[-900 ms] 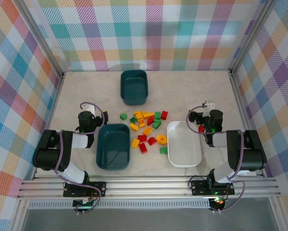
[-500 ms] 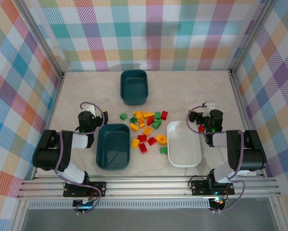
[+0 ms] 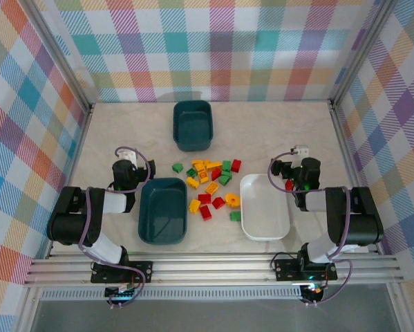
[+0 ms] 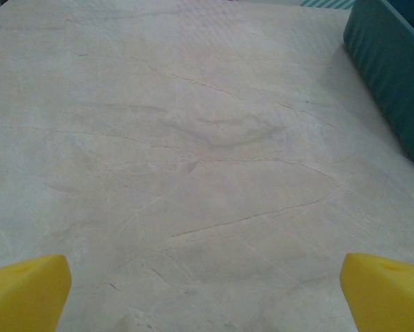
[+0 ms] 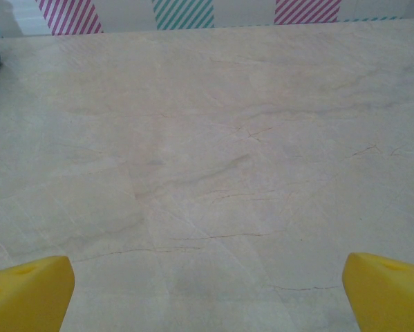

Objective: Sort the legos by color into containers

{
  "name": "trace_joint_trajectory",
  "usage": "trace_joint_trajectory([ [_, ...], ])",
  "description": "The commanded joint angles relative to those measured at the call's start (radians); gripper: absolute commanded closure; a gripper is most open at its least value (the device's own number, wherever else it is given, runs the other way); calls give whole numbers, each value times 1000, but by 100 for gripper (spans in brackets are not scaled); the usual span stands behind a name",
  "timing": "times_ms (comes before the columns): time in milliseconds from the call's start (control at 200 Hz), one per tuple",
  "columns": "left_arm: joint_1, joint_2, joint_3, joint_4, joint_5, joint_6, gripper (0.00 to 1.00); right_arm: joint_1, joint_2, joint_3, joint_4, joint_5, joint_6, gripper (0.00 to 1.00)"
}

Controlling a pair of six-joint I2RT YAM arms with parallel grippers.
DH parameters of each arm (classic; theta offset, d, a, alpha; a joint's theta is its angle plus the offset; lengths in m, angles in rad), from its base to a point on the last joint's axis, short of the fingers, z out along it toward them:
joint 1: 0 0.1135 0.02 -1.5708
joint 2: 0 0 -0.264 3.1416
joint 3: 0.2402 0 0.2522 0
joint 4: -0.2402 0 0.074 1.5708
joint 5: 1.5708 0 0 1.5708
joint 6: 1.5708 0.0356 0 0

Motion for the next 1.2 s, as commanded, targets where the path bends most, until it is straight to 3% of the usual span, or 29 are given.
trace_joint_trajectory([
  [0, -1, -9, 1, -6, 15, 6, 0, -4, -7, 13, -7, -22, 4, 0],
  [115, -3, -17, 5, -11, 9, 7, 0, -2, -10, 17, -9, 7, 8, 0],
  [190, -15, -121, 109, -290, -14, 22, 0, 20, -75, 34, -87, 99, 15, 0],
  [315, -45, -298, 279, -626, -29, 16, 0, 74, -282, 155, -428, 193, 29, 0],
  [440, -52, -431, 417, -869, -76, -212, 0, 130, -412, 397, -860, 247, 166, 0],
  [510, -53, -476, 467, -1001, -141, -441, 0, 127, -427, 478, -1034, 290, 333, 0],
  [580, -51, -493, 498, -1183, -190, -699, 0, 124, -426, 454, -1050, 322, 448, 0],
  [655, -30, -499, 435, -1184, -133, -840, 0, 113, -426, 424, -1038, 171, 454, 3],
  [720, -18, -495, 377, -1170, -37, -855, 1, 114, -397, 464, -1162, 141, 498, 18],
  [770, -22, -477, 382, -1256, 3, -858, 16, 115, -369, 503, -1285, 125, 536, 26],
  [840, -49, -460, 400, -1370, 37, -822, 24, 117, -359, 482, -1383, 64, 551, 32],
  [1050, -148, -573, 347, -1543, 1, -758, 20, 127, -511, 316, -1490, 31, 561, 31],
  [1195, -199, -565, 295, -1603, -15, -771, 21, 132, -482, 252, -1486, -45, 577, 35],
])
